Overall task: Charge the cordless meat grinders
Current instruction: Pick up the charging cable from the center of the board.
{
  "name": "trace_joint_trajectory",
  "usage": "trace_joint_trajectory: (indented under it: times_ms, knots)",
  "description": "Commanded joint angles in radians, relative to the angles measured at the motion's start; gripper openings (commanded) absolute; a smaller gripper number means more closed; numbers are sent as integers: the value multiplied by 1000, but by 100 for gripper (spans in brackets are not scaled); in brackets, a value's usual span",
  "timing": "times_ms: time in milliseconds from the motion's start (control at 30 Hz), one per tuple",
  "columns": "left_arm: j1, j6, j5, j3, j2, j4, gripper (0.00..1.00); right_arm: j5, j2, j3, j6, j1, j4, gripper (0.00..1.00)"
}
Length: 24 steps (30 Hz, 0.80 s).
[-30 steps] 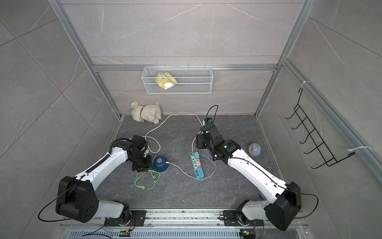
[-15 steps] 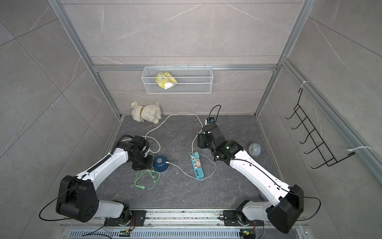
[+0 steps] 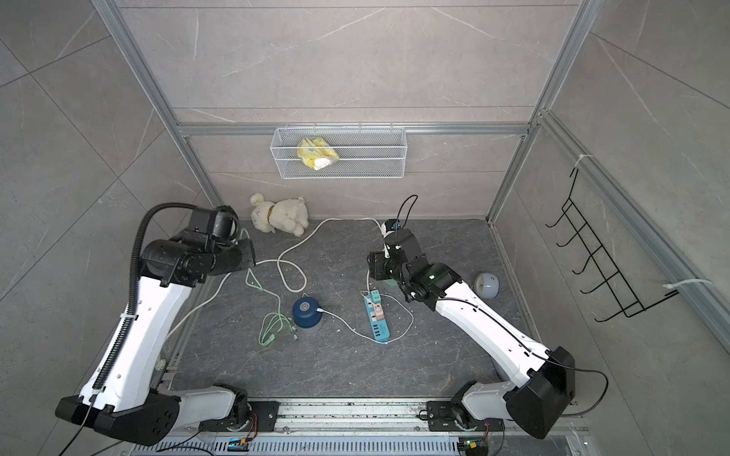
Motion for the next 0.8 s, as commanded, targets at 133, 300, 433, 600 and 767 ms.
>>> trace_joint_trajectory:
  times_ms: [133,300,433,600,767]
  knots:
    - [44,-236,177,204,148,78,0,-192,46,110,-95,-6,50,63]
    - [87,-560,342,195,229,108,0,-463,147,191,-196,-3,82,65]
    - [88,-742,420,182,291,162,0,-504,219,203,-234,22,200,65]
    - [85,-982,485,98,316,294,0,-500,357,332,-187,82,196,65]
    - [82,-1093,500,52,317,368,0,-422,477,375,-44,125,282,65]
